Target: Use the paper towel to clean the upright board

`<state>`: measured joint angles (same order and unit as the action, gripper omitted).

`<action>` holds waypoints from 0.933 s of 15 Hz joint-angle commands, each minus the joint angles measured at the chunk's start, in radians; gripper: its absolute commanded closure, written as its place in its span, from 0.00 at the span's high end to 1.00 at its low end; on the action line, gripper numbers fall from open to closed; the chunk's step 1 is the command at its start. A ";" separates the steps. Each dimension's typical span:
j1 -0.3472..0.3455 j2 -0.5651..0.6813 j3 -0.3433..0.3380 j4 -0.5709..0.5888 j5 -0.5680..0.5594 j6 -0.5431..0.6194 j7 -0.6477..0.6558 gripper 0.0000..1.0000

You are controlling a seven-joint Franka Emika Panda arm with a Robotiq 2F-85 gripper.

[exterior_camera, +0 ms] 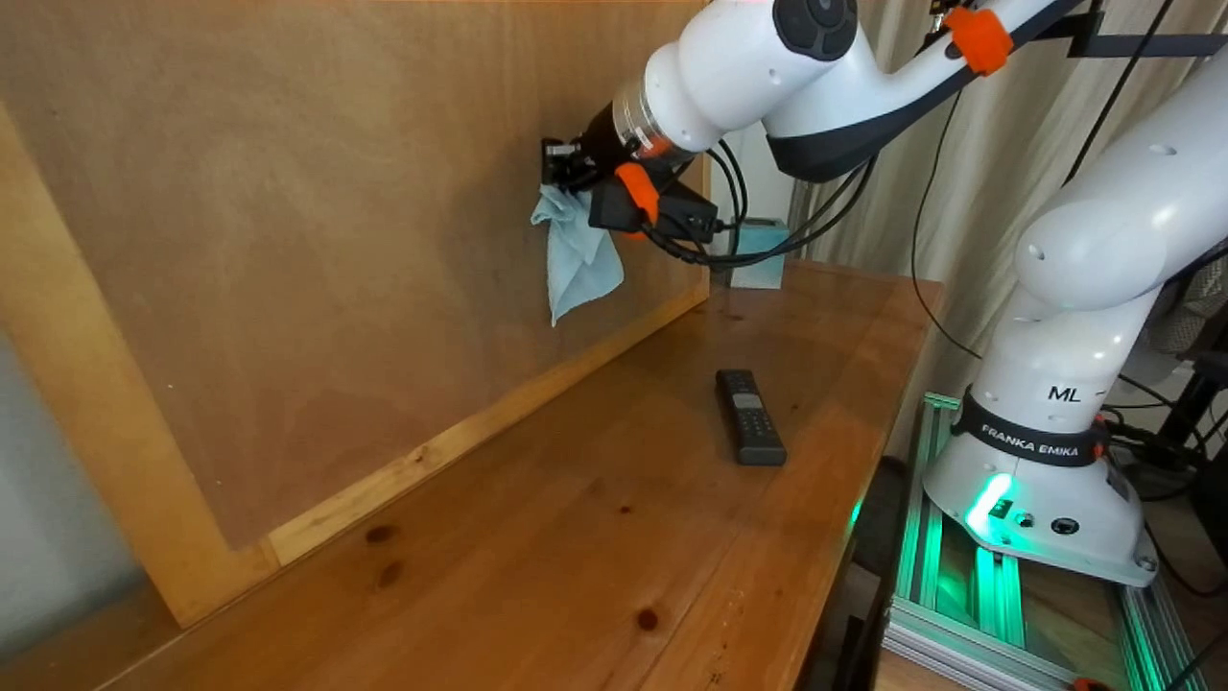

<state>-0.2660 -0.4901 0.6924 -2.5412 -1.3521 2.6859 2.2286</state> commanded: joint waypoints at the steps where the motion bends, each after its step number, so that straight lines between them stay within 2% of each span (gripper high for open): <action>1: -0.018 -0.060 -0.007 0.018 -0.047 0.005 0.077 0.02; 5: -0.011 -0.100 -0.014 0.024 -0.062 0.048 0.142 0.02; 10: -0.004 -0.110 -0.031 0.041 -0.087 0.167 0.206 0.02; 14: -0.003 -0.080 -0.030 0.039 -0.070 0.236 0.173 0.02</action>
<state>-0.2681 -0.5873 0.6716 -2.5056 -1.3970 2.8695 2.3801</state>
